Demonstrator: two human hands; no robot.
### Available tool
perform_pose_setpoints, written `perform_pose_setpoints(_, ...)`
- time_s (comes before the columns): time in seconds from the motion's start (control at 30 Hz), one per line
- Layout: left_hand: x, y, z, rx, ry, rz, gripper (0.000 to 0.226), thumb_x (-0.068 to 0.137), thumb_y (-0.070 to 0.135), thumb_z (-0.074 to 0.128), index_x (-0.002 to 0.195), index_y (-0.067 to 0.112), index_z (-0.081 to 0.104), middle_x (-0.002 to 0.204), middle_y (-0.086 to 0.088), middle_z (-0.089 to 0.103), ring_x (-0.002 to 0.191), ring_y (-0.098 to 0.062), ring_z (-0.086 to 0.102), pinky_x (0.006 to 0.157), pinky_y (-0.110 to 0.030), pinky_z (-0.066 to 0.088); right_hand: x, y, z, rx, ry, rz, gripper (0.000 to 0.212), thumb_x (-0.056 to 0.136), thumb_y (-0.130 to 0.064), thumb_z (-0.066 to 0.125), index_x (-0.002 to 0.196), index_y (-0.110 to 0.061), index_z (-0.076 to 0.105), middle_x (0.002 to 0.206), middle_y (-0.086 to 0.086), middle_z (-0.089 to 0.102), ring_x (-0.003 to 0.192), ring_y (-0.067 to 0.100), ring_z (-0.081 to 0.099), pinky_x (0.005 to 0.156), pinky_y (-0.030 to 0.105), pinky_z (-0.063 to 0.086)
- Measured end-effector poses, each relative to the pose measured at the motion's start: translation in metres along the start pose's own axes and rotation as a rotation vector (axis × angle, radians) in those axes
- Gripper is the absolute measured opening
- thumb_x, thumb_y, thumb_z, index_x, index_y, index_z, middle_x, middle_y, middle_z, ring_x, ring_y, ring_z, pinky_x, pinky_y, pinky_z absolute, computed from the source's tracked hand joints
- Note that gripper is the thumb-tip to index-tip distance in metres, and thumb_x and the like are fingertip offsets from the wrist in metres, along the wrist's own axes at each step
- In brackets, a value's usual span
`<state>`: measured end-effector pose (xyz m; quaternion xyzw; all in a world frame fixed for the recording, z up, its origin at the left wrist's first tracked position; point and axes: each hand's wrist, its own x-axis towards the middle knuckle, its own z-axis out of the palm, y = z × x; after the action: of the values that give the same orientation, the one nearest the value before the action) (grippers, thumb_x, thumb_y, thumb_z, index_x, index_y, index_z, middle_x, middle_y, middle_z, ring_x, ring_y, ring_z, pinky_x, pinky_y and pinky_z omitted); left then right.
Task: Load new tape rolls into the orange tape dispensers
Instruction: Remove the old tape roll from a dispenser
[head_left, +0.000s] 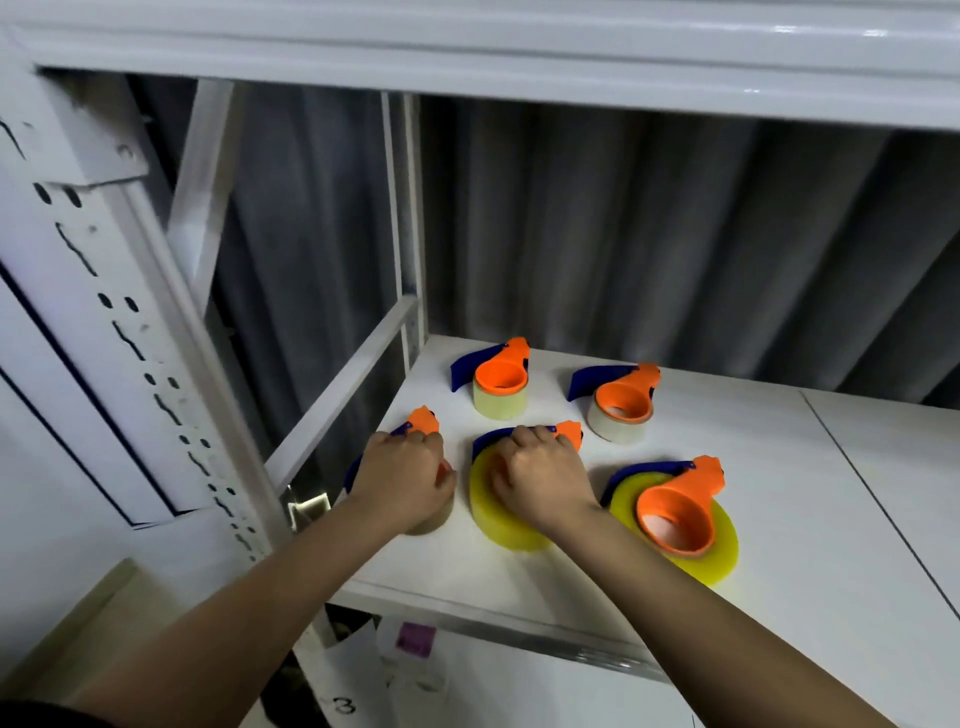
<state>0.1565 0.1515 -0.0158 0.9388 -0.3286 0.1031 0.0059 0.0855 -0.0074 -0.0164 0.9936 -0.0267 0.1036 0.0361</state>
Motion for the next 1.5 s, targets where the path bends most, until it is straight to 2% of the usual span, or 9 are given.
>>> perform_pose_setpoints(0.17, -0.015, 0.004, 0.009, 0.011, -0.085, 0.040, 0.026, 0.090, 0.046, 0.040, 0.084, 0.022, 0.050, 0.079, 0.006, 0.051, 0.079, -0.017, 0.050, 0.085, -0.032, 0.039, 0.009, -0.020, 0.002, -0.028, -0.029, -0.052, 0.034, 0.096, -0.025, 0.037, 0.119, -0.010, 0.058, 0.125, 0.010, 0.056, 0.115, 0.030, 0.047, 0.090, 0.038, 0.035)
perform_pose_setpoints(0.47, -0.014, 0.021, 0.036, 0.101, -0.220, -0.091, 0.029, 0.099, 0.031, 0.038, 0.116, 0.015, 0.054, 0.110, -0.003, 0.061, 0.108, -0.022, 0.054, 0.099, -0.033, 0.038, 0.010, -0.034, 0.010, -0.128, -0.034, -0.103, 0.012, 0.074, -0.029, 0.073, 0.077, -0.017, 0.073, 0.082, 0.005, 0.069, 0.077, 0.024, 0.062, 0.066, 0.033, 0.048)
perform_pose_setpoints(0.6, -0.013, 0.012, 0.025, -0.239, 0.049, -0.148, 0.030, 0.091, 0.031, 0.047, 0.116, 0.014, 0.049, 0.101, -0.003, 0.062, 0.083, -0.019, 0.058, 0.069, -0.030, 0.042, 0.008, -0.023, 0.011, 0.039, -0.082, -0.063, 0.034, 0.096, -0.026, 0.043, 0.124, -0.012, 0.057, 0.125, 0.010, 0.054, 0.113, 0.030, 0.048, 0.091, 0.040, 0.037)
perform_pose_setpoints(0.77, -0.002, 0.009, -0.012, -0.630, 0.062, -0.261, 0.015, 0.094, 0.031, 0.048, 0.094, 0.016, 0.046, 0.069, 0.005, 0.060, 0.055, -0.008, 0.054, 0.044, -0.015, 0.030, 0.007, -0.008, -0.005, 0.700, -0.163, 0.073, 0.060, 0.086, -0.035, 0.056, 0.142, -0.025, 0.036, 0.139, 0.001, 0.045, 0.128, 0.018, 0.043, 0.105, 0.033, 0.038)
perform_pose_setpoints(0.87, 0.003, 0.020, -0.045, -0.877, 0.081, -0.195, 0.010, 0.097, 0.024, 0.044, 0.089, 0.019, 0.047, 0.066, 0.006, 0.052, 0.061, -0.009, 0.053, 0.052, -0.021, 0.037, 0.001, -0.006, -0.020, 1.151, -0.200, 0.123, 0.082, 0.075, -0.046, 0.063, 0.146, -0.031, 0.024, 0.136, -0.003, 0.046, 0.122, 0.006, 0.047, 0.102, 0.023, 0.040)
perform_pose_setpoints(1.0, 0.009, 0.040, -0.066, -1.280, 0.023, -0.126, 0.027, 0.097, 0.020, 0.045, 0.122, 0.020, 0.055, 0.101, -0.001, 0.068, 0.095, -0.015, 0.066, 0.086, -0.039, 0.055, -0.011, 0.001, -0.039, 1.431, -0.016, 0.159, 0.071, 0.091, -0.028, 0.062, 0.147, -0.036, 0.019, 0.136, -0.006, 0.048, 0.116, 0.002, 0.055, 0.100, 0.021, 0.044)
perform_pose_setpoints(1.2, 0.006, 0.073, -0.069, -1.615, -0.108, -0.103, 0.021, 0.098, 0.017, 0.045, 0.109, 0.023, 0.062, 0.083, 0.003, 0.074, 0.084, -0.010, 0.070, 0.066, -0.016, 0.052, -0.039, 0.018, -0.048, 1.551, 0.114, 0.261, 0.073, 0.085, -0.029, 0.067, 0.144, -0.039, 0.025, 0.132, -0.014, 0.051, 0.110, -0.007, 0.057, 0.082, 0.012, 0.049)
perform_pose_setpoints(1.4, 0.009, 0.094, -0.062, -1.834, -0.225, -0.175, 0.029, 0.092, 0.028, 0.052, 0.116, 0.015, 0.063, 0.103, -0.018, 0.071, 0.100, -0.031, 0.067, 0.094, -0.046, 0.051, -0.056, 0.032, -0.050, 1.563, 0.241, 0.324, 0.073, 0.083, -0.016, 0.069, 0.144, -0.032, 0.032, 0.129, -0.013, 0.053, 0.104, -0.007, 0.061, 0.081, 0.013, 0.050)
perform_pose_setpoints(1.5, 0.015, 0.100, -0.067, -1.931, -0.308, -0.289, 0.044, 0.099, 0.034, 0.036, 0.105, 0.004, 0.067, 0.093, -0.025, 0.069, 0.081, -0.028, 0.071, 0.077, -0.036, 0.058, -0.063, 0.037, -0.046, 1.514, 0.281, 0.310, 0.075, 0.082, -0.021, 0.069, 0.145, -0.035, 0.031, 0.126, -0.023, 0.054, 0.112, -0.007, 0.056, 0.089, 0.014, 0.048)
